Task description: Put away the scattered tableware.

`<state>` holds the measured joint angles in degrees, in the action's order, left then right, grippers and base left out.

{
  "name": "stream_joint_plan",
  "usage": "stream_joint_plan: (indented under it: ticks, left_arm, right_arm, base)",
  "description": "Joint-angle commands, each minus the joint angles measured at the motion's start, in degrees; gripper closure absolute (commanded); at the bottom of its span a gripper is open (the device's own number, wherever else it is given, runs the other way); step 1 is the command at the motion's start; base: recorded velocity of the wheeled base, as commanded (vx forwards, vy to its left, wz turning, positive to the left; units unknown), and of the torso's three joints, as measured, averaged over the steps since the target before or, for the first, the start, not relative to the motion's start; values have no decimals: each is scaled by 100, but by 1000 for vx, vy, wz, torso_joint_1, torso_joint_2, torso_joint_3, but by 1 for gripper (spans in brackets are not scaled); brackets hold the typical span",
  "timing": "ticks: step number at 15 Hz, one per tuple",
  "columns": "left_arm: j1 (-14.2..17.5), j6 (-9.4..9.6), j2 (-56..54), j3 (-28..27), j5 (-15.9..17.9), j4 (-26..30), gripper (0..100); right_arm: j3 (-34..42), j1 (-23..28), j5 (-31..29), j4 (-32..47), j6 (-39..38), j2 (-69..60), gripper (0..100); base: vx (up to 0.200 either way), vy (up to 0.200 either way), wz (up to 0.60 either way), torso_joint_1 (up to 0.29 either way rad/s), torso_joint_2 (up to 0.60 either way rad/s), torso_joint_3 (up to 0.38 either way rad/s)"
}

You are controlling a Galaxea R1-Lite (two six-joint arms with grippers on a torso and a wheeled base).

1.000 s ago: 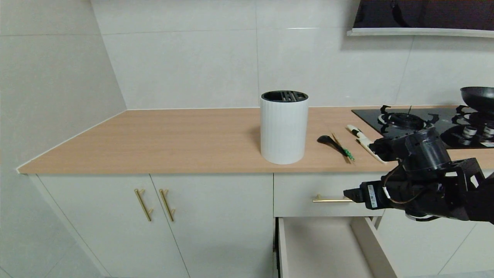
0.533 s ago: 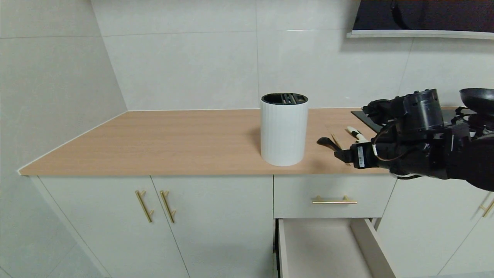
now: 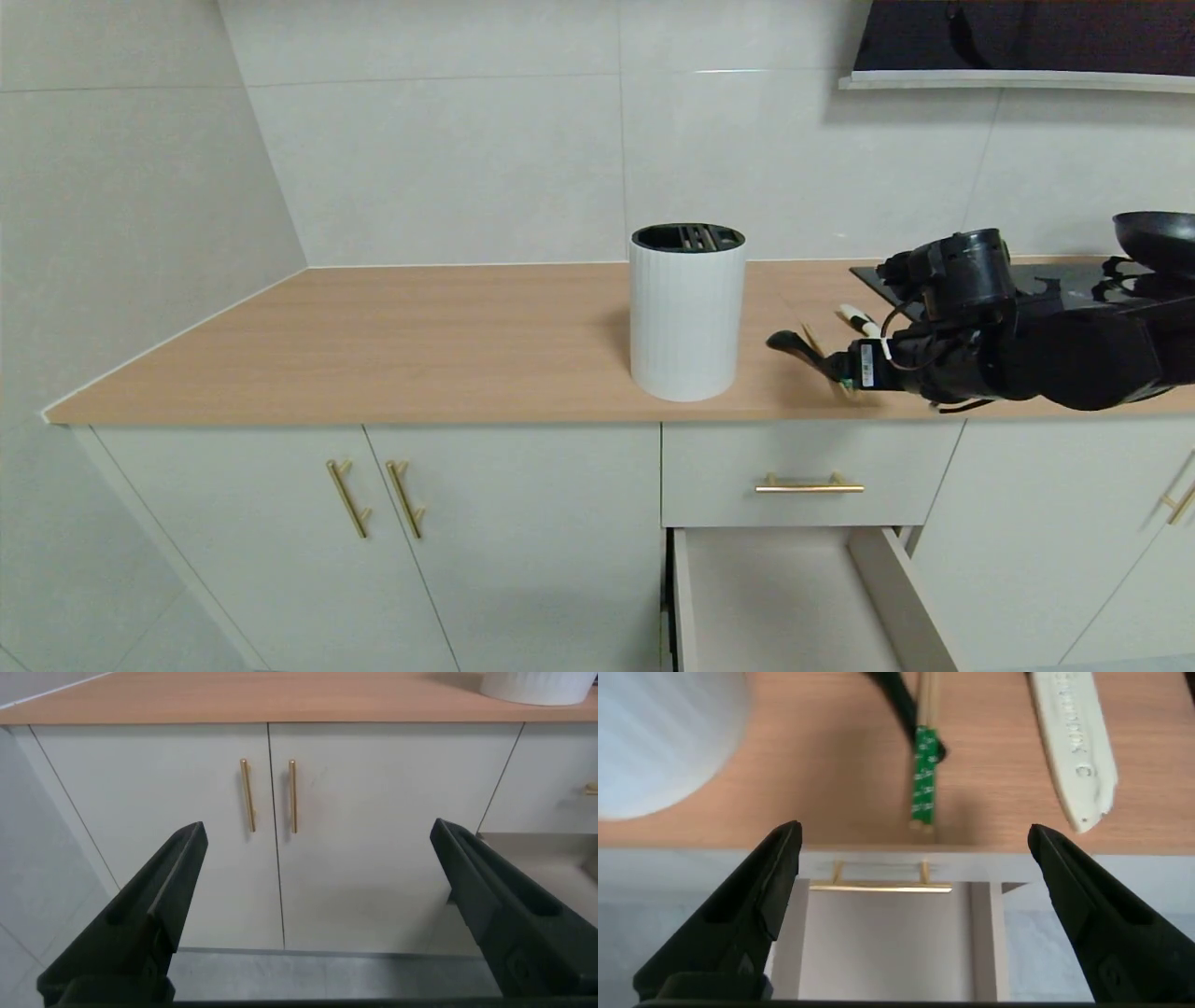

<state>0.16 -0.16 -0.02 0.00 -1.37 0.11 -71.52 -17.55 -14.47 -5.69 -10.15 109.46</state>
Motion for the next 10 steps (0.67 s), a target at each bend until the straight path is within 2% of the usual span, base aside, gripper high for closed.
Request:
stream_joint_plan:
  ticks: [1, 10]
  left_arm:
    - [2, -2, 2, 0, -4, 7, 0]
    - [2, -2, 2, 0, -4, 7, 0]
  right_arm:
    - [-151, 15, -38, -28, -4, 383, 0]
    - [-477, 191, -56, -90, -127, 998, 0]
  base:
    - [0, 0, 0, 0, 0, 0]
    - [0, 0, 0, 0, 0, 0]
